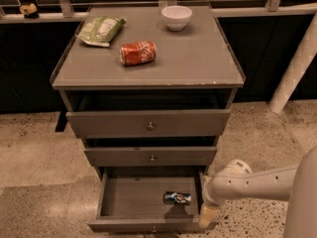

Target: Pick redbull can from bottom drawer and place on counter

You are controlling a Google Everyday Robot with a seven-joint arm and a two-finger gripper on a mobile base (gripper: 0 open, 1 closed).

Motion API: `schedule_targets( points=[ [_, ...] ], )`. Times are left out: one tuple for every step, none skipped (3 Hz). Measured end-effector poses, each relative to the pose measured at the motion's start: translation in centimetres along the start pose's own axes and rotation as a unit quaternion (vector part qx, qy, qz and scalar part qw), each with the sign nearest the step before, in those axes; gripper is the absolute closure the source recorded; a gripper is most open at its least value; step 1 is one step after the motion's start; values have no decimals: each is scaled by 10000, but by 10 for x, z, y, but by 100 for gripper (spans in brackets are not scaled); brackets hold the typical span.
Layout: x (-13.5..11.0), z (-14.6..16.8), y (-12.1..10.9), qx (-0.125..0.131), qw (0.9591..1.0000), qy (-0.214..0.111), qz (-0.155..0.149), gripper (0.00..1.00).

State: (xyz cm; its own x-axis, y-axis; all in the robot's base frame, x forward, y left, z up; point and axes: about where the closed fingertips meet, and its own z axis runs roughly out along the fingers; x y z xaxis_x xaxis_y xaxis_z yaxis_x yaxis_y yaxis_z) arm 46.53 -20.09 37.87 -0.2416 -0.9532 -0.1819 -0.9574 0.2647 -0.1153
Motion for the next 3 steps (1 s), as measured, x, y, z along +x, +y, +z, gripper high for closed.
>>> schedule_targets(
  points=[
    [0,0,0,-6,10000,3,4,0],
    [-4,11,-5,29,9999,-98,-74,0],
    [-17,25,-14,200,9986,-270,-407,0]
  ],
)
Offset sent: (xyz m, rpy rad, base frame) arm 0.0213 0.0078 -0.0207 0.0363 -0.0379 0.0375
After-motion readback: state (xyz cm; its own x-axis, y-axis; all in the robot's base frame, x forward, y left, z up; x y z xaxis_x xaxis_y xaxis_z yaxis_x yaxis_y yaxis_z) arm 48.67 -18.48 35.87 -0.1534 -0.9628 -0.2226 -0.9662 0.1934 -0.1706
